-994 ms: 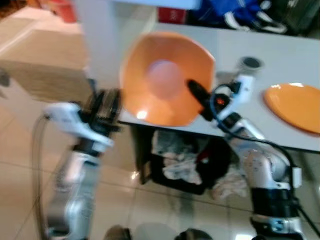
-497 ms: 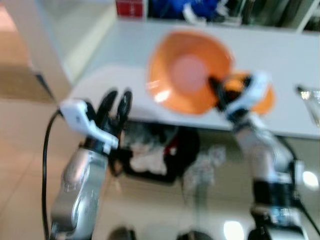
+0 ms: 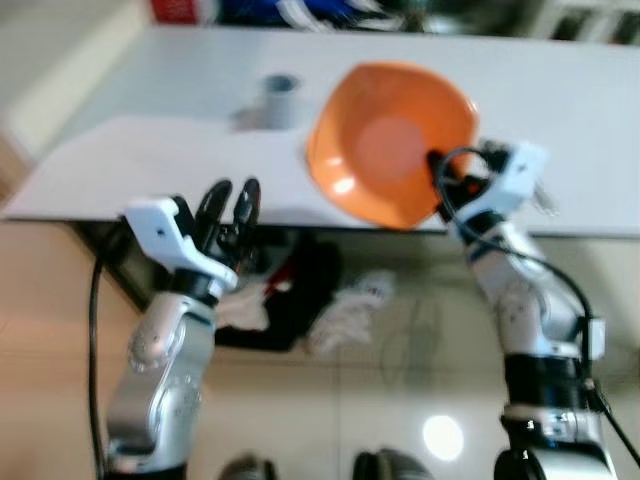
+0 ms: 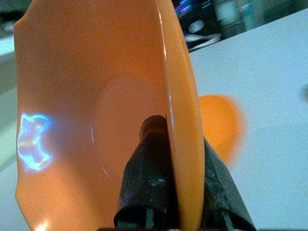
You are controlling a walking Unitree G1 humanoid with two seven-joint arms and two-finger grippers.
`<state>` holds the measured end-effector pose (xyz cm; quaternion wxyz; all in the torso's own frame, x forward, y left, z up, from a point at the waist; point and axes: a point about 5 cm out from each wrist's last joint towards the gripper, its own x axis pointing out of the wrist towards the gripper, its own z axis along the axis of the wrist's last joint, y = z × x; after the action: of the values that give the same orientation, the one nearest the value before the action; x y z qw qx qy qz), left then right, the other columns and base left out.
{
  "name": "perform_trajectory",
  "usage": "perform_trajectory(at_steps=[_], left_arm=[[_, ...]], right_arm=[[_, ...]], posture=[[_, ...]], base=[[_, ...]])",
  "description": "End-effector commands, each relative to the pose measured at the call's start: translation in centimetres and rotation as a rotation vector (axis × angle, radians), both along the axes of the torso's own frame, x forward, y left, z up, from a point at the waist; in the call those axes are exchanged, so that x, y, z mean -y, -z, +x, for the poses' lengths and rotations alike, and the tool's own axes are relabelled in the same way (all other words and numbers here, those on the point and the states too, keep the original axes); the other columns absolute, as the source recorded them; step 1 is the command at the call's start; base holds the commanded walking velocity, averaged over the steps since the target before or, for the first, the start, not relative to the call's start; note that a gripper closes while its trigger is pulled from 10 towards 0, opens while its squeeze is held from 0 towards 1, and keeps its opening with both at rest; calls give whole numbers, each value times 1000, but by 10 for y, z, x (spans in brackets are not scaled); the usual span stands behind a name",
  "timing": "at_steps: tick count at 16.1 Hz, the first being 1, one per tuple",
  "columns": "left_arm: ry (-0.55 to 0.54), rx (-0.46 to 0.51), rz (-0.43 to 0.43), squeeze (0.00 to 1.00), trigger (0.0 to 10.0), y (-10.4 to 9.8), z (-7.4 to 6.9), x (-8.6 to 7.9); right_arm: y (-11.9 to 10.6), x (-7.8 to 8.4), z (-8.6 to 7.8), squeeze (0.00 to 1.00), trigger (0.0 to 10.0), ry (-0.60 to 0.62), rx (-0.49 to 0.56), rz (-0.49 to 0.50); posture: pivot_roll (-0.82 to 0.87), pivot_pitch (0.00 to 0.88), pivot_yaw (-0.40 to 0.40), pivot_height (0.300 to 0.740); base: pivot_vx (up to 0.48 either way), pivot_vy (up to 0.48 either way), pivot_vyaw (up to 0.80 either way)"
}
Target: Setting the table
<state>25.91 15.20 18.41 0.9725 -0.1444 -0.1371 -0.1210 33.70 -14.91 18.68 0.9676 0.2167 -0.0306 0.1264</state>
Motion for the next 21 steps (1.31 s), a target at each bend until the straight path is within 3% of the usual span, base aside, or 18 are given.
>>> perform_trajectory(at_steps=[1, 4, 10, 15, 21], left_arm=[[-22, 15, 16, 0, 10000, -3, -2, -3], [-18, 16, 10, 0, 10000, -5, -2, -2], [-8, 15, 4, 0, 10000, -5, -3, 2], [-13, 4, 0, 0, 10000, -3, -4, 4], [-129, -21, 22, 0, 10000, -1, -3, -2]], right_arm=[[-11, -10, 1, 0, 10000, -31, 39, 9], [-11, -14, 1, 0, 10000, -53, 42, -11], [-7, -30, -11, 0, 10000, -238, 68, -78], [-8, -31, -14, 0, 10000, -264, 78, -106], [-9, -44, -12, 0, 10000, -314, 17, -172]], posture=[[-92, 122, -1, 740], [-89, 123, -2, 740], [-94, 130, -3, 740], [-100, 140, -5, 740], [-110, 170, -11, 740]], base=[[469, 0, -800], [467, 0, -533], [469, 0, 266], [469, 0, 0], [57, 0, 0]])
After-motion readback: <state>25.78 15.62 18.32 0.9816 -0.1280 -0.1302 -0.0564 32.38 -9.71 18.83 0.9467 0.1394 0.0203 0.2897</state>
